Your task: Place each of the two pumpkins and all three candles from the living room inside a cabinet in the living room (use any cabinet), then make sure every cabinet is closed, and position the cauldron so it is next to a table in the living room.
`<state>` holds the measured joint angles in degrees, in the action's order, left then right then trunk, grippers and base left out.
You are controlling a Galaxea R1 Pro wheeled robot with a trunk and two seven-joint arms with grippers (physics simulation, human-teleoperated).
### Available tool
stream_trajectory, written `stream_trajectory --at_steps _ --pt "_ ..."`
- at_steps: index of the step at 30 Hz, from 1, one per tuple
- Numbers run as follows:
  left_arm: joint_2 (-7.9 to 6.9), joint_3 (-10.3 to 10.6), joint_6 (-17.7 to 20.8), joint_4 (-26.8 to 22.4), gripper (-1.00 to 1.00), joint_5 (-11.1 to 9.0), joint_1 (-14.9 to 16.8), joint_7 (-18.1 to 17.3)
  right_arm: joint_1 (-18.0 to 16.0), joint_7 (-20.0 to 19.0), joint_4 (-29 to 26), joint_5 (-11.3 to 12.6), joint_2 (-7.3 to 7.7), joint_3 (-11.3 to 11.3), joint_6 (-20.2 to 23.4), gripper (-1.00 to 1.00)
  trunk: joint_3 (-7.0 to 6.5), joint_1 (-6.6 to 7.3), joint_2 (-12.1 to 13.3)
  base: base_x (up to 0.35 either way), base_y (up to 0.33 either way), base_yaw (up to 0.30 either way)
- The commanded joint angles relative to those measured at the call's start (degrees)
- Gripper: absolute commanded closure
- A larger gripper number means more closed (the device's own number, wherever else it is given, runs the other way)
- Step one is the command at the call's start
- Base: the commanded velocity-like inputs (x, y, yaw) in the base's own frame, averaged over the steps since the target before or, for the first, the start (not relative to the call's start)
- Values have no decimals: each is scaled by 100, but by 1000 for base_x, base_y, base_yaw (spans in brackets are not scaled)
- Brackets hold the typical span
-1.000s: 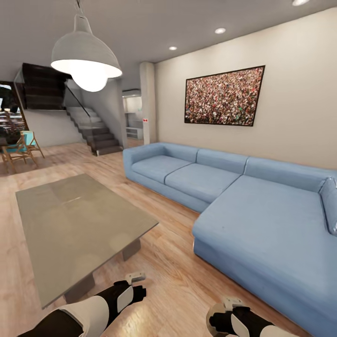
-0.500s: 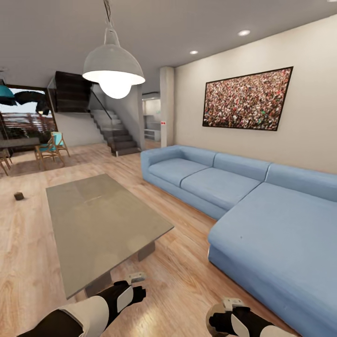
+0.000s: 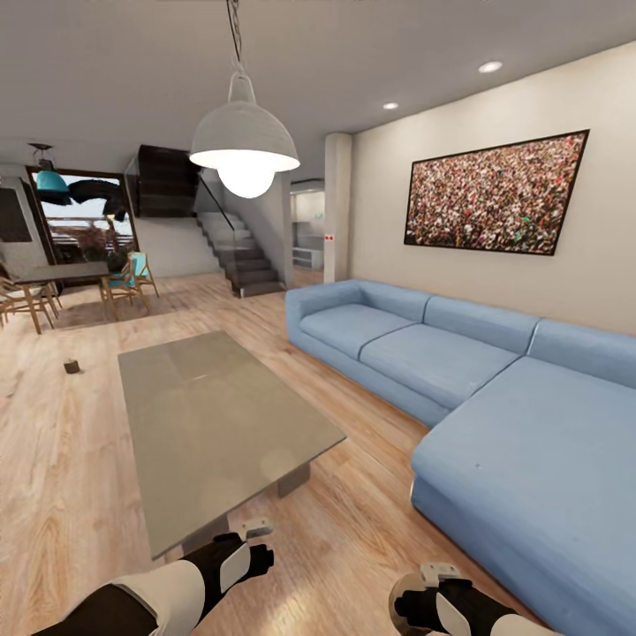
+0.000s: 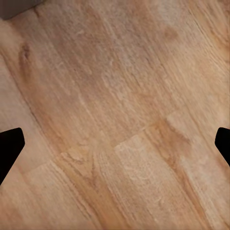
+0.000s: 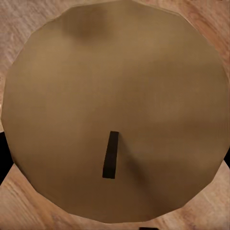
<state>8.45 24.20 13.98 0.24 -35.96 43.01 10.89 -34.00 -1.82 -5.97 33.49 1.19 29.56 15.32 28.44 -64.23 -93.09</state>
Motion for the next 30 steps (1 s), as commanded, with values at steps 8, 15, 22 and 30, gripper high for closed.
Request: stream_trajectory --at_steps 8,15,22,30 --pt "7 50 17 2 -100 -51 5 19 -2 -11 -9 8 5 32 28 100 -138 177 319 0 0 123" --pt "7 50 17 2 -100 -51 5 19 -2 -8 -9 8 5 40 27 100 -242 331 600 0 0 279" --pt "7 50 17 2 -100 -51 5 19 -2 -11 -9 0 5 38 31 100 -328 484 880 0 0 251" --pt "7 48 9 2 -100 -51 5 19 -2 -20 -15 -1 5 34 34 100 -415 660 1201 0 0 214"
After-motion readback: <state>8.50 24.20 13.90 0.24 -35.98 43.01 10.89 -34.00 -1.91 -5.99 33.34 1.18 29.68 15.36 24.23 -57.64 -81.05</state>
